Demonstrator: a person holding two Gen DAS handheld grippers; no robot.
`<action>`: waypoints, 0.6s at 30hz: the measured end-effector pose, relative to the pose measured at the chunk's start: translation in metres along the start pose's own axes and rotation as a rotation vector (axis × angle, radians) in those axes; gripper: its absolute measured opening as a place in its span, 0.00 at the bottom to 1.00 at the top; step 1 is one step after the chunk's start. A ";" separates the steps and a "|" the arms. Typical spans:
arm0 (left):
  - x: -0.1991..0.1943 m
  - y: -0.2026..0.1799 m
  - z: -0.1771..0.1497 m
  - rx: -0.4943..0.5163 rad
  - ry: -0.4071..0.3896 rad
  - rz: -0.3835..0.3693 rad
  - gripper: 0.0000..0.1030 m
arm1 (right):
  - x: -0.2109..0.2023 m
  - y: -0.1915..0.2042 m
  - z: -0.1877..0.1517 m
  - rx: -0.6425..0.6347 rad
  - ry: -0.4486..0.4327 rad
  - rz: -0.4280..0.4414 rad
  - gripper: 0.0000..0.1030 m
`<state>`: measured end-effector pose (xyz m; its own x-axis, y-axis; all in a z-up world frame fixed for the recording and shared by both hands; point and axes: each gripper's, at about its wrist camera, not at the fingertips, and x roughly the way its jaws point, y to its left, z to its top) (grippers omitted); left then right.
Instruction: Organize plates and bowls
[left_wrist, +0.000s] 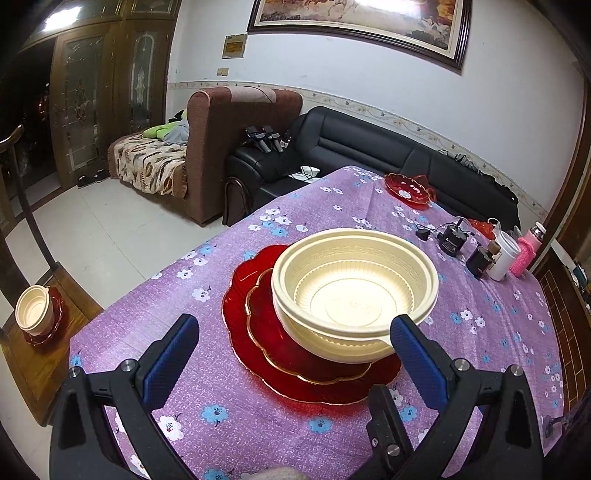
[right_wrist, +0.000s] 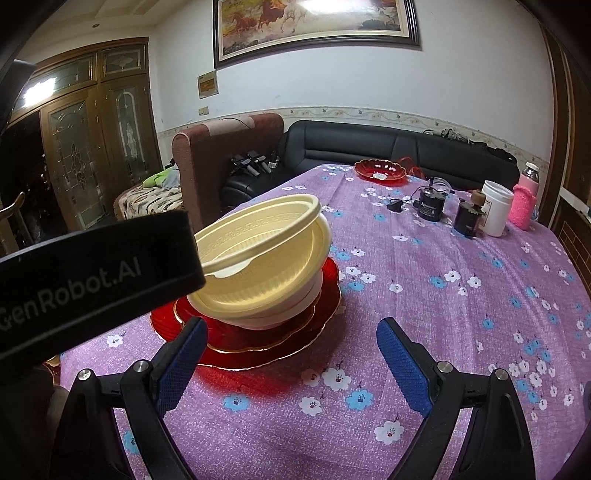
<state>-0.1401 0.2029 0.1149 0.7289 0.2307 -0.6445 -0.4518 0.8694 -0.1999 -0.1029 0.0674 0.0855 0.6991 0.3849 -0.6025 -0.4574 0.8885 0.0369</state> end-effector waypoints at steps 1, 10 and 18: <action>-0.001 0.000 -0.001 0.001 -0.001 -0.001 1.00 | 0.000 -0.001 0.000 0.000 0.000 0.000 0.93; 0.002 0.000 0.000 -0.013 0.027 -0.014 1.00 | -0.001 -0.001 0.001 -0.005 0.004 -0.002 0.92; -0.002 -0.005 -0.001 -0.002 0.008 0.001 1.00 | -0.004 -0.003 0.001 0.008 -0.001 0.007 0.92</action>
<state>-0.1398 0.1978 0.1164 0.7245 0.2282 -0.6504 -0.4534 0.8685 -0.2004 -0.1035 0.0637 0.0888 0.6965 0.3918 -0.6012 -0.4579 0.8877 0.0480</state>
